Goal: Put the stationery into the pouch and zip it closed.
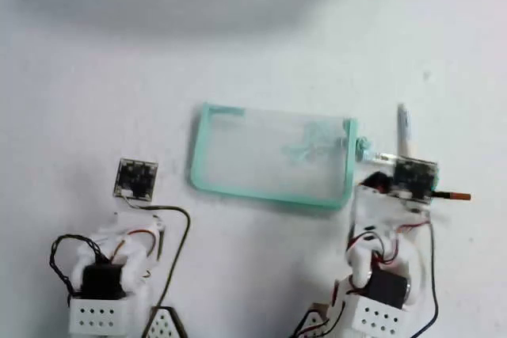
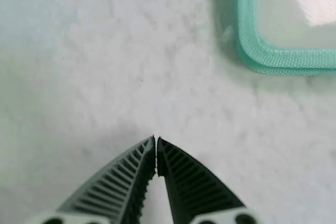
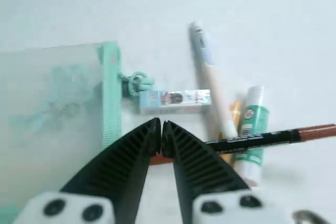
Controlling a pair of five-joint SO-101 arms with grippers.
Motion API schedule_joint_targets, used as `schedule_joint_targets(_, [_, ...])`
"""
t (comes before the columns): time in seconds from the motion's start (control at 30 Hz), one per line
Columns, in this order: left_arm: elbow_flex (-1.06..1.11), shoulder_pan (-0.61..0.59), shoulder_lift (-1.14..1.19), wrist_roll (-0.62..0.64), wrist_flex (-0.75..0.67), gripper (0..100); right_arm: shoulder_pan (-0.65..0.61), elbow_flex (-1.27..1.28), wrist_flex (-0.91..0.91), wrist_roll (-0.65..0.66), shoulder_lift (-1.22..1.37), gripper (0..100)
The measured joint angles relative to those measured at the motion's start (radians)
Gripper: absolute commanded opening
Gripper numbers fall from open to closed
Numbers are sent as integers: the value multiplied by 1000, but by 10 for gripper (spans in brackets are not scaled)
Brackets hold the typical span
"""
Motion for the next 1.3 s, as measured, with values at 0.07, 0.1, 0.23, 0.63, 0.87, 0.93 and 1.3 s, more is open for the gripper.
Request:
schedule_joint_targets(0.07, [0, 0, 0, 0, 0, 24, 23, 0, -6, 0, 0, 19])
schedule_joint_targets(0.1, [0, 0, 0, 0, 0, 24, 31, 0, -8, 0, 0, 19])
schedule_joint_targets(0.23, [-9, 2, 0, 0, -83, 24, 40, 0, -8, 0, 0, 19])
schedule_joint_targets(0.63, [-353, -29, -9, 0, -61, 24, 40, 0, 18, 0, 0, 18])
schedule_joint_targets(0.87, [-365, -29, -11, -269, -152, 24, 40, 0, 23, 0, 0, 18])
schedule_joint_targets(0.93, [-322, -29, -11, -282, -249, 24, 40, 0, 23, 0, 0, 19])
schedule_joint_targets(1.3, [-250, 58, -2, -219, -278, 24, 40, 0, 91, 0, 0, 265])
